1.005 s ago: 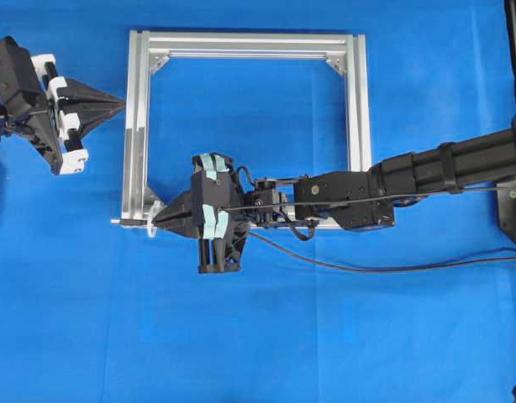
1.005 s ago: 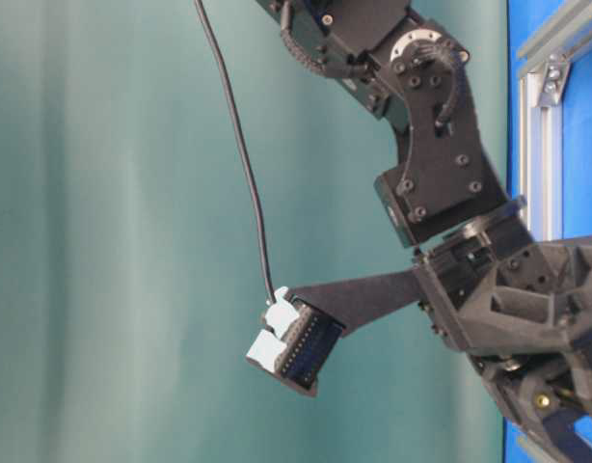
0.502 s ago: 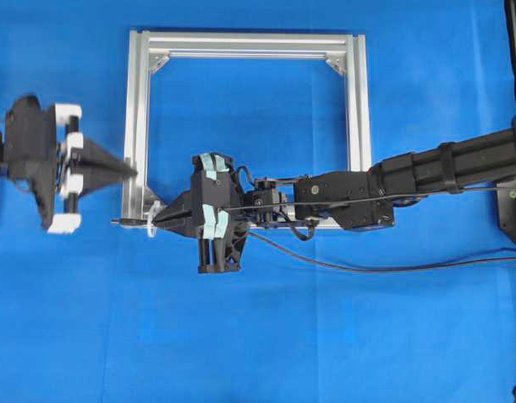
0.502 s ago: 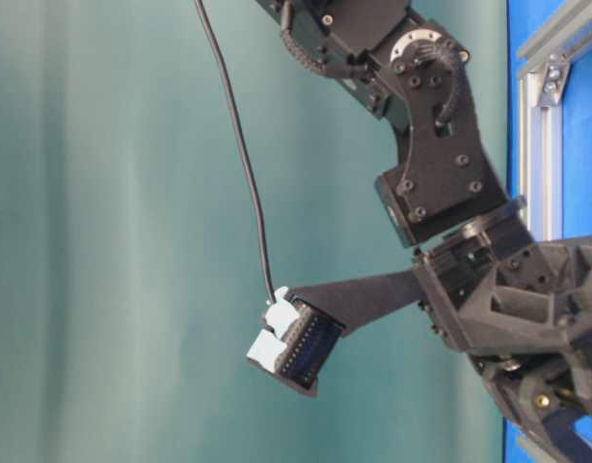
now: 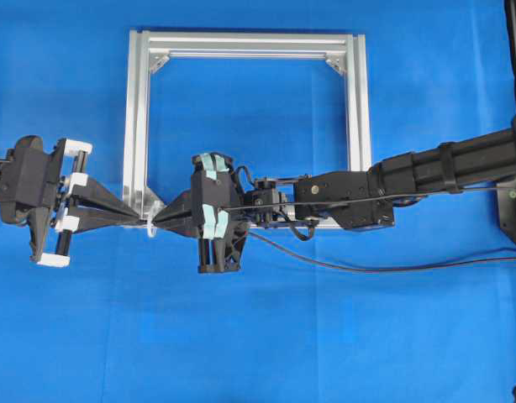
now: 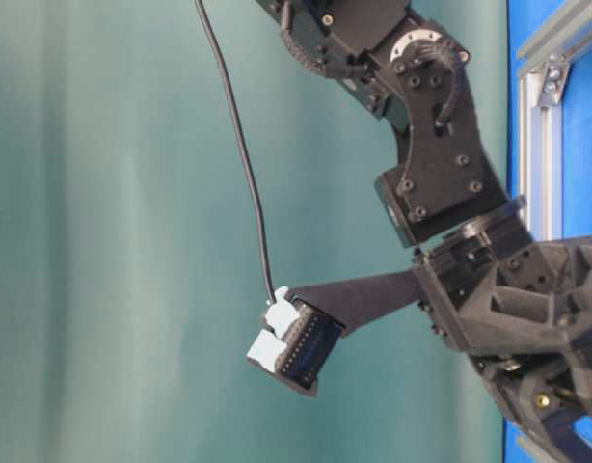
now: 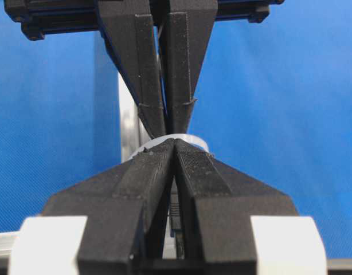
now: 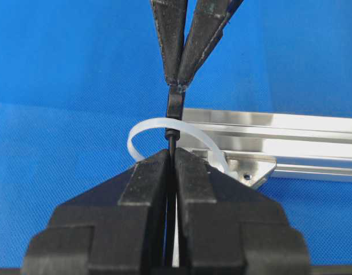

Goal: Insert the wire through the string loop located on the left side.
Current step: 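Swing the left gripper down toward the plug emerging from the loop, then close the left gripper on the USB plug beyond the loop, then open the right gripper and pull the cable leftward through the loop with the left gripper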

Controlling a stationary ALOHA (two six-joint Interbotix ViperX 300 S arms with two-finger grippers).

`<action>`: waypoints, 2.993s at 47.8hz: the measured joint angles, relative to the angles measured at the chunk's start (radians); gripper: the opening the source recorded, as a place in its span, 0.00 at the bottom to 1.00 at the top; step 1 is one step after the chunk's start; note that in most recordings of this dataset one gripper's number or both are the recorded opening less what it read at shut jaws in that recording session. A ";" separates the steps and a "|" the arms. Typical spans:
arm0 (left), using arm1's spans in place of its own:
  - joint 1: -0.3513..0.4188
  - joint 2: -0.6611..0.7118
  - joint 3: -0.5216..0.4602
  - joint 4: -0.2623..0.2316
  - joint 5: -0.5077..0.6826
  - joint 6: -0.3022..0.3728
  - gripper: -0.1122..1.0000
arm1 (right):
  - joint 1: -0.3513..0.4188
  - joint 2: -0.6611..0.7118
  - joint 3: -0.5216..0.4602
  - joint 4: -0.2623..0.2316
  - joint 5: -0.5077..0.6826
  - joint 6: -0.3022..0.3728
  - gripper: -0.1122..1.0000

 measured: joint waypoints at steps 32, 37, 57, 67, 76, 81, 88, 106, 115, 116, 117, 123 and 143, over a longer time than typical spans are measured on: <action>-0.002 0.003 0.000 0.002 0.038 -0.017 0.91 | 0.000 0.000 0.000 0.000 -0.002 -0.003 0.10; -0.002 0.003 0.000 0.000 0.055 -0.018 0.90 | 0.000 -0.002 0.002 0.000 -0.002 -0.003 0.10; -0.002 0.120 -0.008 0.002 0.071 -0.018 0.89 | -0.002 0.000 0.000 -0.002 0.000 -0.005 0.10; -0.002 0.133 -0.021 0.000 0.071 -0.020 0.89 | -0.002 -0.002 0.000 -0.002 0.000 -0.005 0.10; -0.002 0.132 -0.021 0.002 0.071 -0.018 0.89 | -0.002 0.000 0.000 -0.002 0.000 -0.005 0.10; -0.002 0.132 -0.021 0.002 0.071 -0.020 0.89 | 0.000 -0.002 0.000 -0.002 -0.002 -0.005 0.10; -0.002 0.132 -0.021 0.002 0.071 -0.020 0.89 | 0.000 0.000 0.002 -0.002 0.000 -0.005 0.10; -0.002 0.132 -0.023 0.000 0.071 -0.015 0.47 | 0.000 0.000 0.000 -0.002 0.000 -0.005 0.10; -0.002 0.132 -0.023 0.002 0.071 -0.017 0.16 | -0.002 -0.002 0.000 -0.002 0.000 -0.005 0.10; -0.002 0.132 -0.023 0.000 0.071 -0.017 0.16 | 0.000 -0.002 0.000 -0.002 0.000 -0.006 0.10; -0.002 0.132 -0.023 0.002 0.071 -0.017 0.16 | 0.000 0.000 0.000 -0.002 0.000 -0.005 0.10; -0.002 0.133 -0.023 0.000 0.071 -0.017 0.16 | 0.000 -0.002 0.002 -0.005 0.000 -0.008 0.10; -0.002 0.133 -0.023 0.002 0.071 -0.017 0.16 | 0.000 -0.002 0.002 -0.020 0.000 -0.006 0.11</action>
